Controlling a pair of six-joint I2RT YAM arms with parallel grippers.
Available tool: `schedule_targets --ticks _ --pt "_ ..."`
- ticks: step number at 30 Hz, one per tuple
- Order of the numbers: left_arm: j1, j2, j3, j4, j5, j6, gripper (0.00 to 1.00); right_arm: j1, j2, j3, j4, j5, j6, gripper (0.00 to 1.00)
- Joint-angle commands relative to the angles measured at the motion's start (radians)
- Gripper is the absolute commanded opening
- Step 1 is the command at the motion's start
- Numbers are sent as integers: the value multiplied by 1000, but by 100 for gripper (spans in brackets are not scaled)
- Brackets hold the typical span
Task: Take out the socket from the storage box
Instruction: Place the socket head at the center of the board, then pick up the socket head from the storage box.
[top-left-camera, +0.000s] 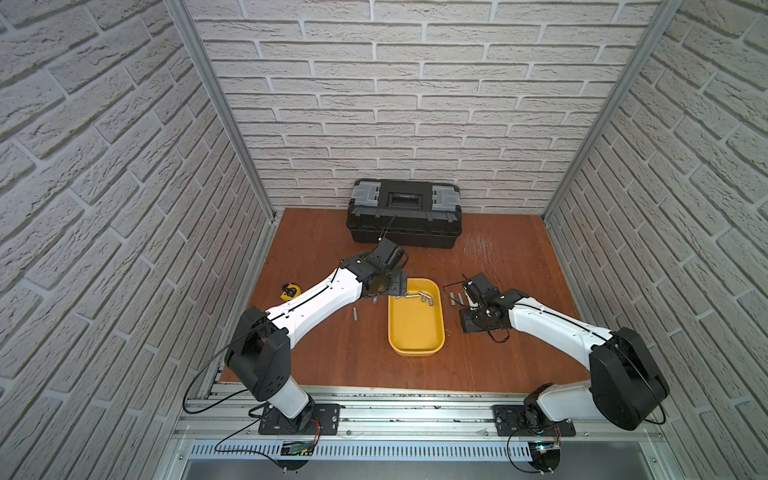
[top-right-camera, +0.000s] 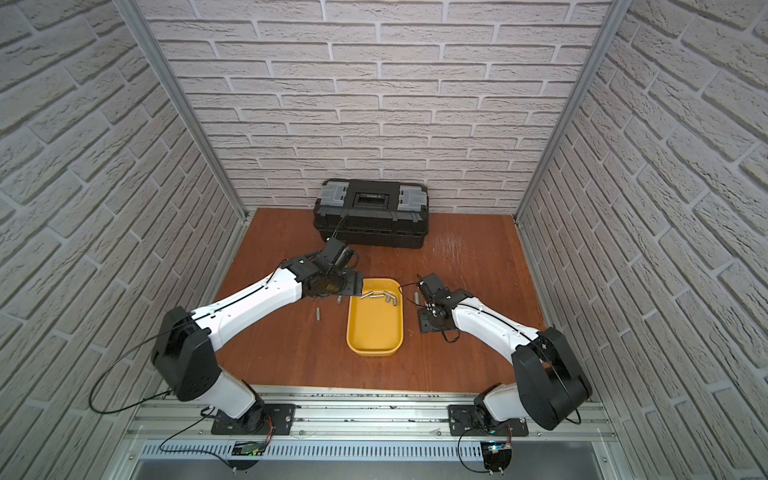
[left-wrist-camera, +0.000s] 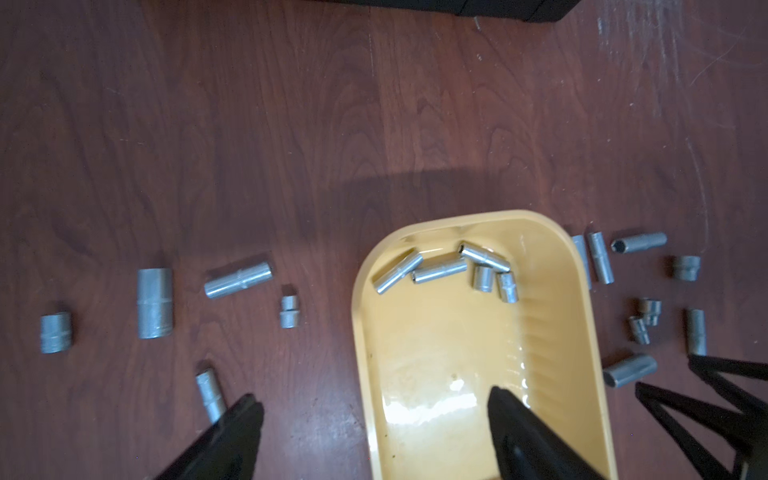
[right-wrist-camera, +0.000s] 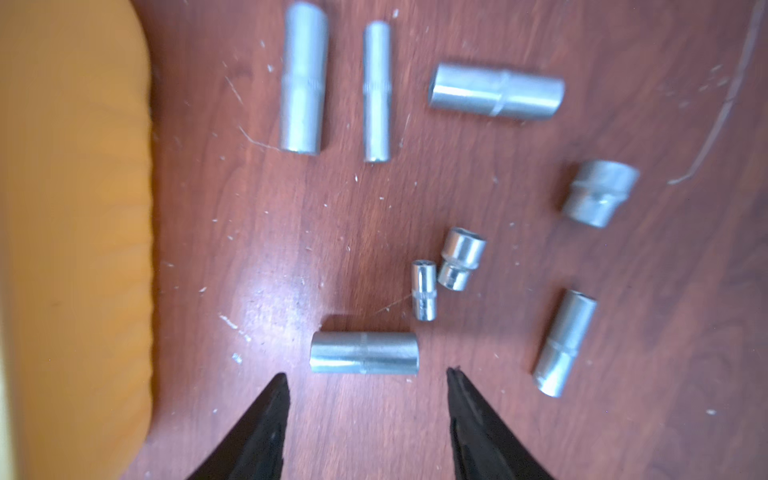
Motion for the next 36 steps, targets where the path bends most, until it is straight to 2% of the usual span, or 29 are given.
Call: schedule_targets --ticks 1,4,9,15,21,31,36 --pt "-21 52 56 -20 -9 43 73 -13 -61 28 -43 34 -3 62" --pt "-32 106 100 -33 0 64 65 -26 -100 24 -51 38 -4 62" --pt "-57 239 203 -68 40 175 52 -57 -153 -4 -43 15 0 62" --pt "-71 393 323 -152 44 399 49 -81 -178 -31 -43 3 -1 62" --pt "-70 442 365 -156 49 575 49 -97 -202 -53 -42 -2 2 62" --pt "-68 533 423 -155 90 747 50 -107 -194 -60 -43 -5 0 62" --pt "-68 608 494 -213 65 804 49 -111 -188 -60 -48 -6 -2 62"
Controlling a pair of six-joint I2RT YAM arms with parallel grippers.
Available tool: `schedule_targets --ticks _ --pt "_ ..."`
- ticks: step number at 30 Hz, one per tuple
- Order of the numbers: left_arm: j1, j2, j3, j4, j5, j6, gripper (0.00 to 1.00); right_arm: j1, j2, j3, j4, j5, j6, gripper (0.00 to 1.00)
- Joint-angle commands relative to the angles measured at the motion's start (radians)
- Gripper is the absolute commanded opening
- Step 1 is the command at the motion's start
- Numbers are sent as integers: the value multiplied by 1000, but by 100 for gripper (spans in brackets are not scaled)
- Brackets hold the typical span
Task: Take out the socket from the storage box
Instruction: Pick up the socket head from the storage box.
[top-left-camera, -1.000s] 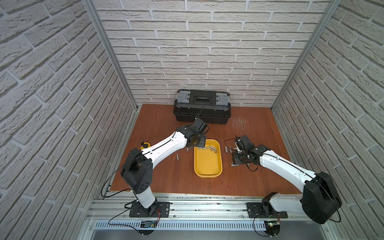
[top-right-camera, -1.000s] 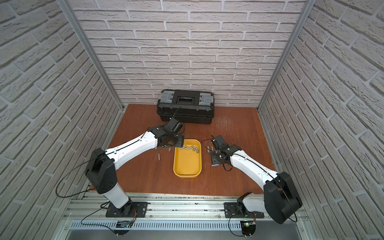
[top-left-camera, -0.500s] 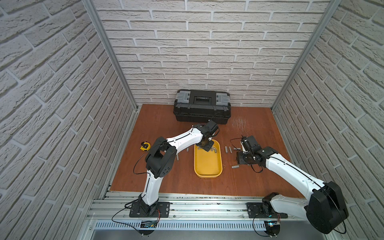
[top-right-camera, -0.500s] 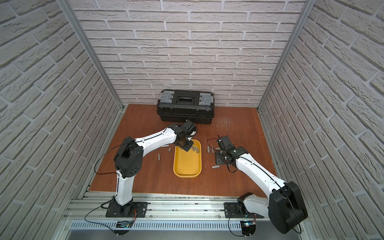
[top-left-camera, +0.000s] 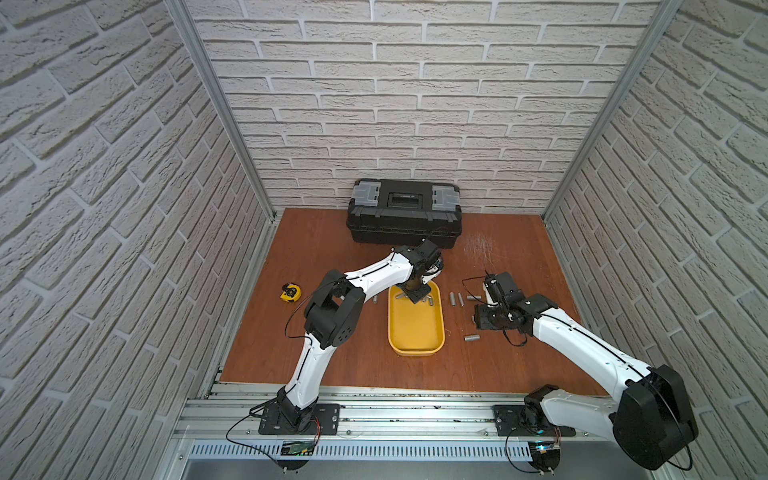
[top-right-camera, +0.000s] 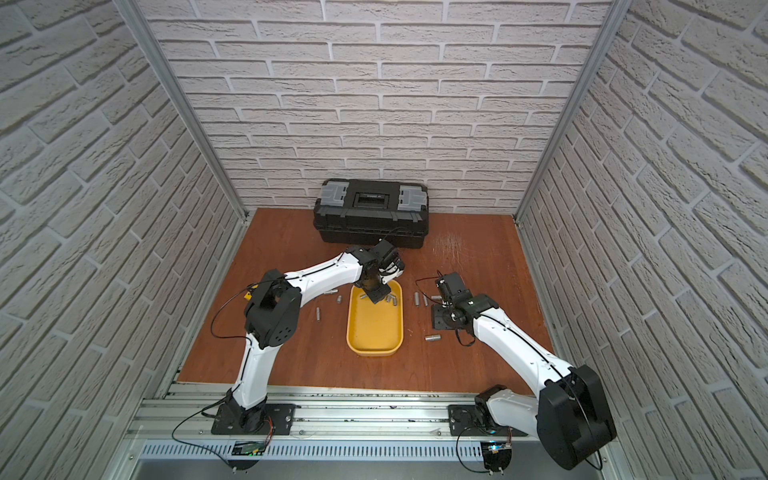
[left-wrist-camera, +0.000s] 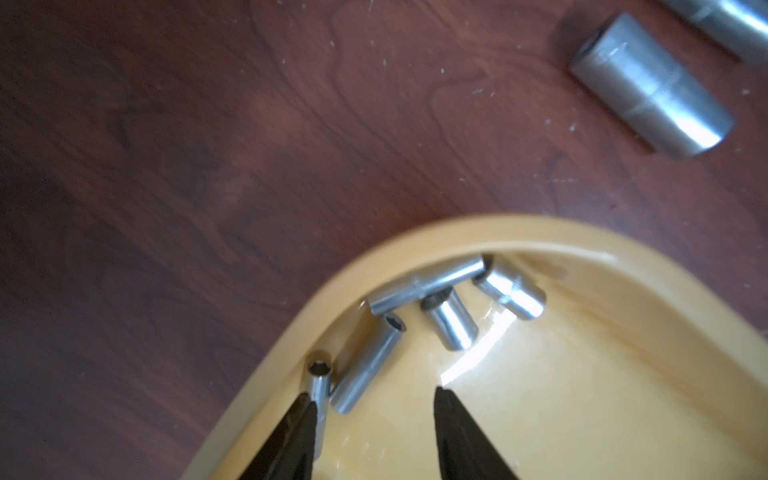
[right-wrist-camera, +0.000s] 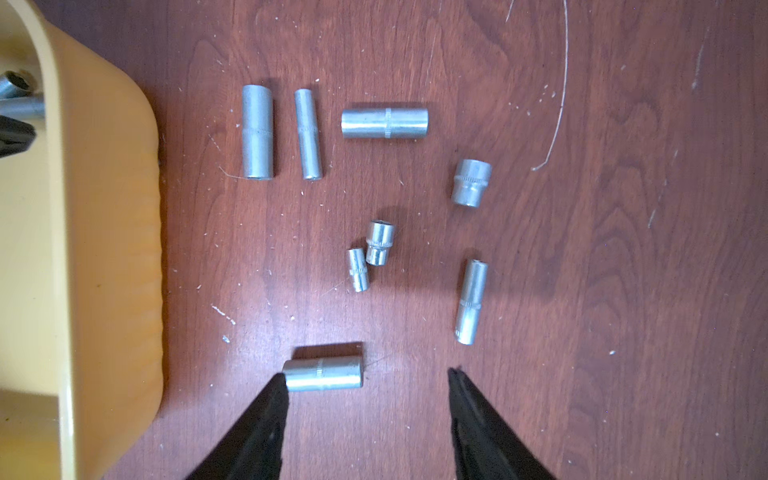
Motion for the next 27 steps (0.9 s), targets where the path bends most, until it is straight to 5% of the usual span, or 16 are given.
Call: schedule_targets --ticks 1,9,27 --pt "-1 40 44 -49 -6 76 49 -9 -8 -16 -1 1 -2 62" --pt "12 105 113 -101 11 123 48 -19 -9 -8 -12 2 -5 62" --pt "11 82 10 -57 125 31 16 -21 28 9 -9 -18 -11 61"
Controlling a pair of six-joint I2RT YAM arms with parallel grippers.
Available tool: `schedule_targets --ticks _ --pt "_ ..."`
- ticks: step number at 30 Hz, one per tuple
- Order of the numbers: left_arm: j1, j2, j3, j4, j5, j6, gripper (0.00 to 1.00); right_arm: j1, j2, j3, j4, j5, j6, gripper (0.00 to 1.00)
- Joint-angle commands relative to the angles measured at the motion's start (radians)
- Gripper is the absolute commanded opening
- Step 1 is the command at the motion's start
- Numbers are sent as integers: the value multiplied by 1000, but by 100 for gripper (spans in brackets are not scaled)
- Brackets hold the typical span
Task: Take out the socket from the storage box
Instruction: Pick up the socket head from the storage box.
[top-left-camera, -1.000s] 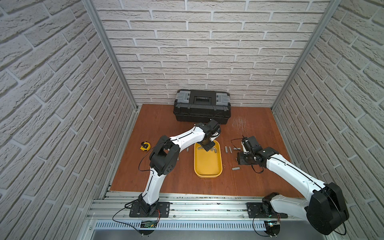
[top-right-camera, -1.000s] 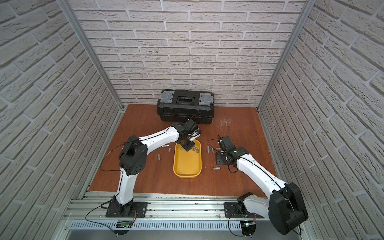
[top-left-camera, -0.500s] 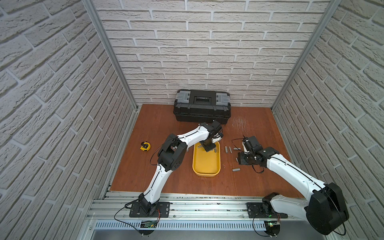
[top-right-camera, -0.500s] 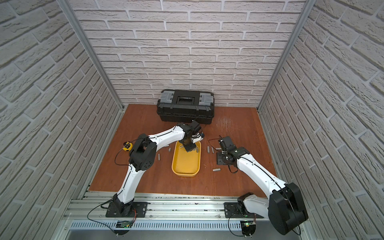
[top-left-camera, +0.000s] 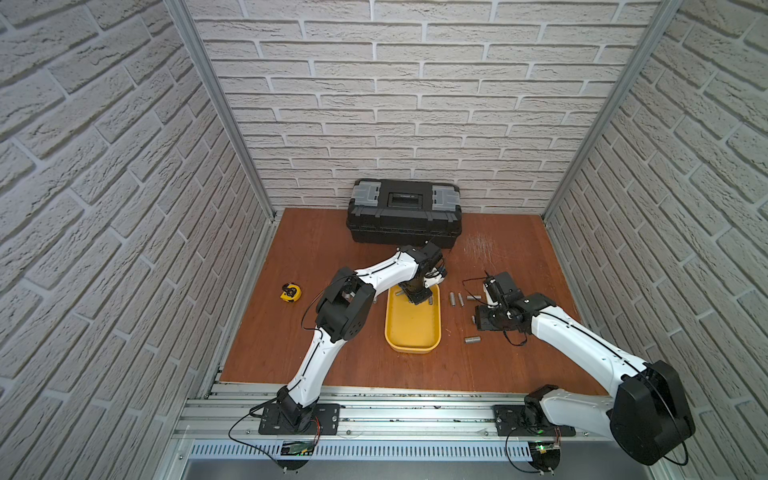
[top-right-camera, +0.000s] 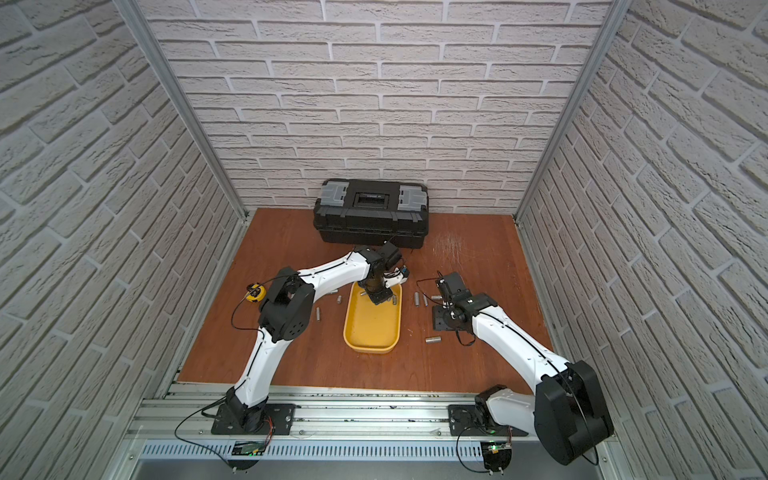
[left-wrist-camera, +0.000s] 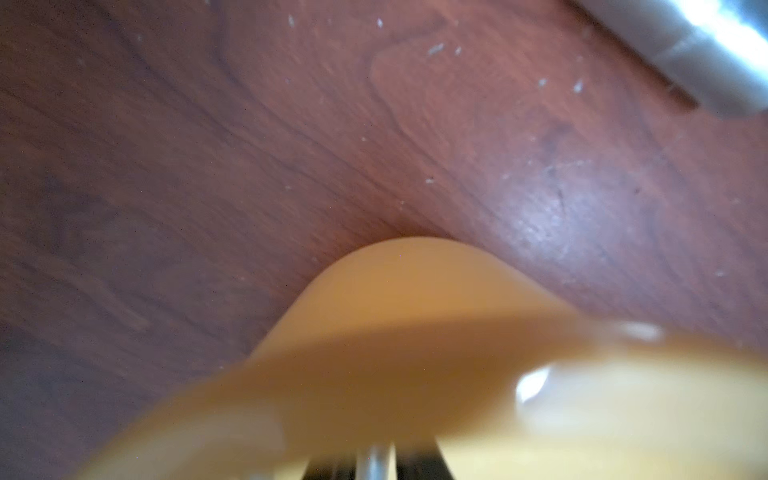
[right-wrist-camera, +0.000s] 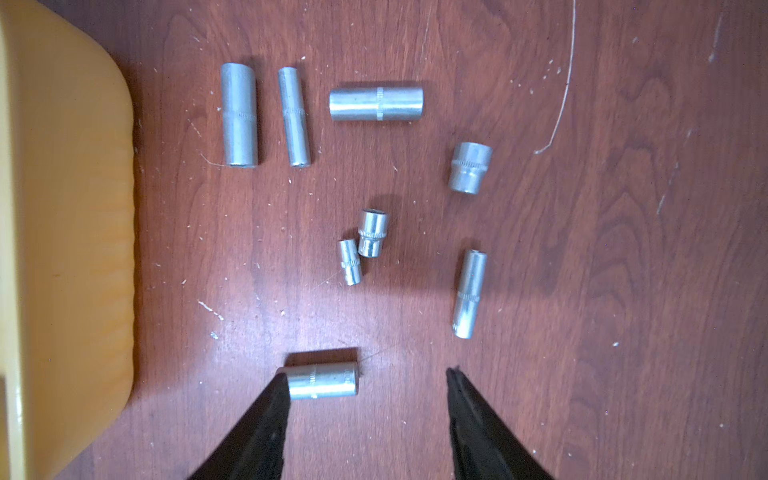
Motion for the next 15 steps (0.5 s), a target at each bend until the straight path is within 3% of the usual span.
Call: schedule_targets --ticks 1,9,15 --pt "4 -14 -69 14 47 -61 15 -7 8 12 3 -7 -12 61" --pt "4 -174 -161 143 71 -187 8 -9 10 26 -9 -6 -23 61" --pt "18 -358 -205 199 -18 -285 8 -9 5 26 -6 -8 -23 60"
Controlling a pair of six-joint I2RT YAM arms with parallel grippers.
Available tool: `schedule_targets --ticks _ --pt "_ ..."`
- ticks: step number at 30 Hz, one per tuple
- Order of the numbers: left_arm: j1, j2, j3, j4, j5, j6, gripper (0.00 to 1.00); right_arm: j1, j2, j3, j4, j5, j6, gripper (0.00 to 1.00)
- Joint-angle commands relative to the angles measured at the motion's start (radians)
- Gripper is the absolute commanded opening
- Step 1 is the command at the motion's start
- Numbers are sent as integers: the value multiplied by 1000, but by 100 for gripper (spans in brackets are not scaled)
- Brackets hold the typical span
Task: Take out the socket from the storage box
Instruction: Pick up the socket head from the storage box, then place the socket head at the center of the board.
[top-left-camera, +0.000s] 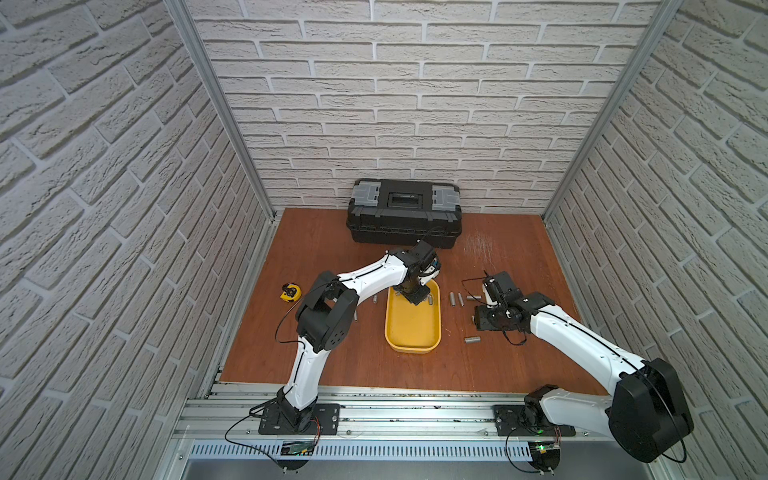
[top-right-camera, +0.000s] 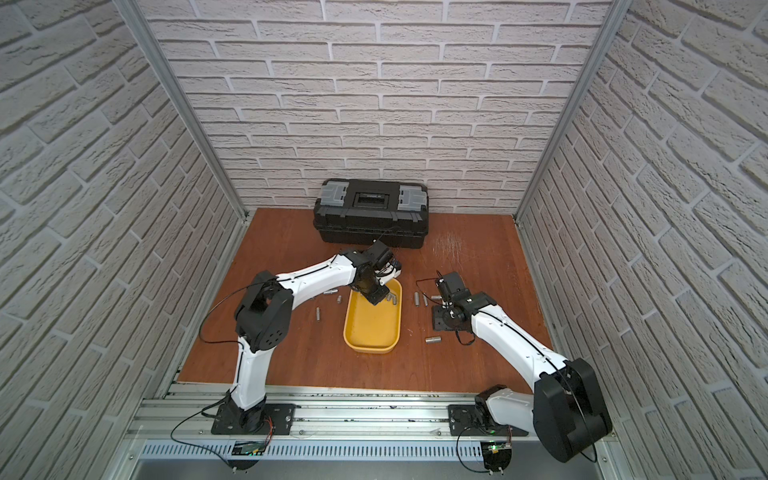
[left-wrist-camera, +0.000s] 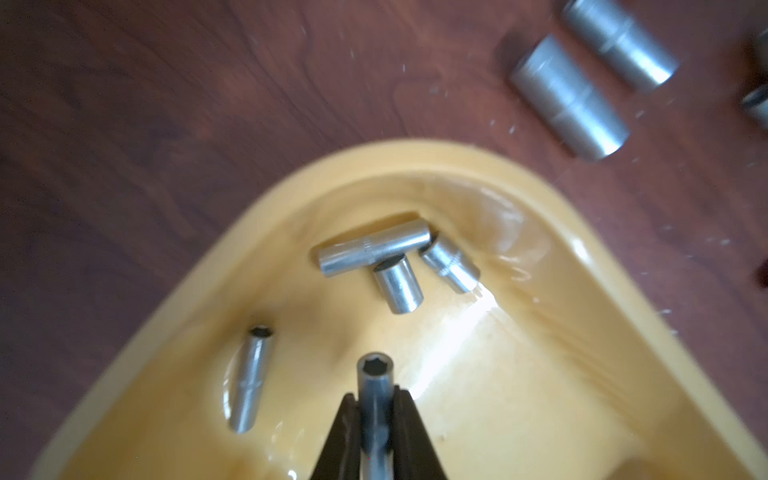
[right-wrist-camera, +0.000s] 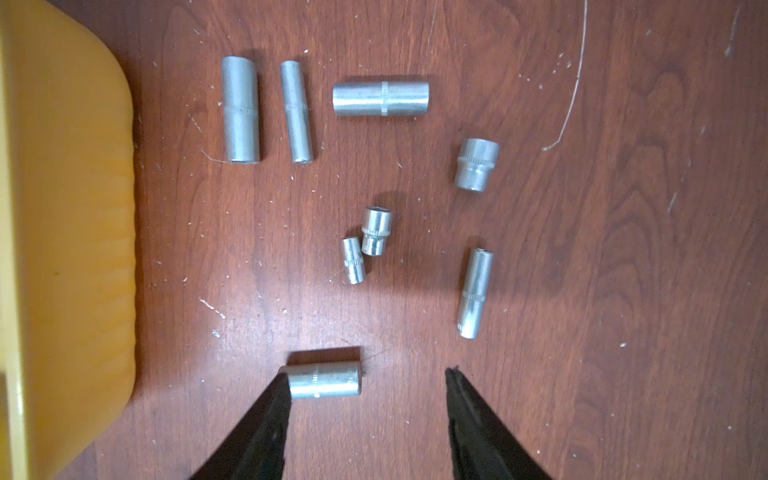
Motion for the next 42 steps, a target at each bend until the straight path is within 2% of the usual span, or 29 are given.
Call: schedule_targets --ticks 1,8,15,21,29,36,42 --pt "19 -153 -26 78 -49 -94 8 -8 -4 19 0 0 -16 60" --pt "117 -396 -206 134 -112 -236 12 -8 29 19 35 -26 -15 60" --pt "291 -612 -487 132 -140 -365 14 -8 64 21 63 -52 -18 60" --pt "420 -715 -686 131 -139 -422 15 -8 77 15 82 -64 -15 59" --pt "472 -655 -810 199 -102 -470 15 -9 79 12 83 -66 -16 59" --pt "472 -491 -757 195 -92 -484 14 -8 62 2 73 -58 -14 59" --pt "473 -460 -755 220 -91 -484 17 -8 51 -1 64 -48 -12 59"
